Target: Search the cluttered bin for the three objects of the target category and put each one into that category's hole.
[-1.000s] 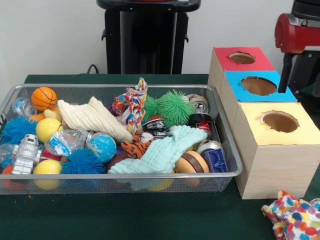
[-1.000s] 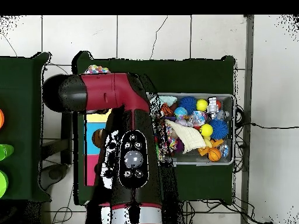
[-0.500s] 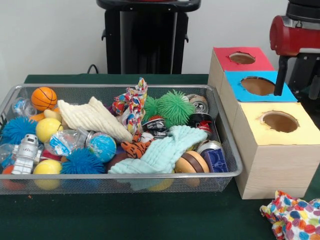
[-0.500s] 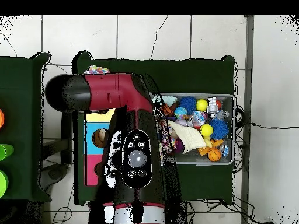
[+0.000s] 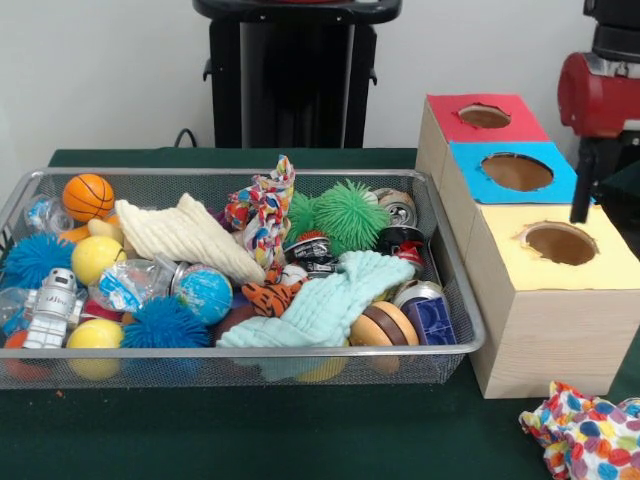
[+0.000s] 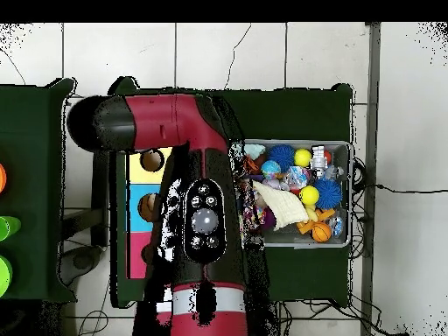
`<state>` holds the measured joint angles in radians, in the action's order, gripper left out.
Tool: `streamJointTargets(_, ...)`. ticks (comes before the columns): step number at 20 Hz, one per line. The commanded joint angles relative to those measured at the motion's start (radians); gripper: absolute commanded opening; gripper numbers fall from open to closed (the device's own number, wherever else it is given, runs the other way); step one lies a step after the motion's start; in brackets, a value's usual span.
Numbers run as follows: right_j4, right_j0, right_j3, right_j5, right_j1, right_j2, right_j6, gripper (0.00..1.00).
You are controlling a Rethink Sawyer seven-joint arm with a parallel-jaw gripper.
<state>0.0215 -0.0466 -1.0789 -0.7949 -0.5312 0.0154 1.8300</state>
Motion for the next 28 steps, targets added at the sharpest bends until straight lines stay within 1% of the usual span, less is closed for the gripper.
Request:
streamJointTargets(1, 0.051, 0.029, 0.244, -0.079, 0.164, -0.082, -0.035, 1.00)
streamJointTargets(7, 0.087, 0.025, 0.405, -0.119, 0.310, -0.065, -0.081, 1.00)
streamJointTargets(10, 0.108, 0.017, 0.499, -0.142, 0.391, -0.046, -0.084, 1.00)
streamJointTargets(11, 0.113, 0.015, 0.509, -0.132, 0.406, -0.040, -0.080, 1.00)
streamJointTargets(12, 0.116, 0.014, 0.531, -0.144, 0.427, -0.042, -0.086, 1.00)
streamJointTargets(14, 0.124, 0.011, 0.549, -0.151, 0.454, -0.034, -0.078, 1.00)
streamJointTargets(15, 0.124, 0.013, 0.542, -0.138, 0.459, -0.037, -0.075, 1.00)
streamJointTargets(16, 0.120, 0.015, 0.548, -0.126, 0.474, -0.037, -0.054, 1.00)
streamJointTargets(17, 0.123, 0.015, 0.573, -0.121, 0.494, -0.033, -0.038, 1.00)
streamJointTargets(20, 0.124, 0.019, 0.610, -0.126, 0.535, -0.043, -0.045, 1.00)
streamJointTargets(22, 0.124, 0.018, 0.617, -0.141, 0.548, -0.041, -0.049, 1.00)
streamJointTargets(24, 0.125, 0.015, 0.610, -0.123, 0.553, -0.035, -0.048, 1.00)
streamJointTargets(25, 0.123, 0.015, 0.588, -0.106, 0.548, -0.034, -0.046, 1.00)
streamJointTargets(26, 0.121, 0.015, 0.588, -0.092, 0.555, -0.036, -0.041, 1.00)
streamJointTargets(27, 0.116, 0.017, 0.550, -0.067, 0.546, -0.041, -0.036, 1.00)
streamJointTargets(28, 0.111, 0.018, 0.547, -0.058, 0.553, -0.047, -0.034, 1.00)
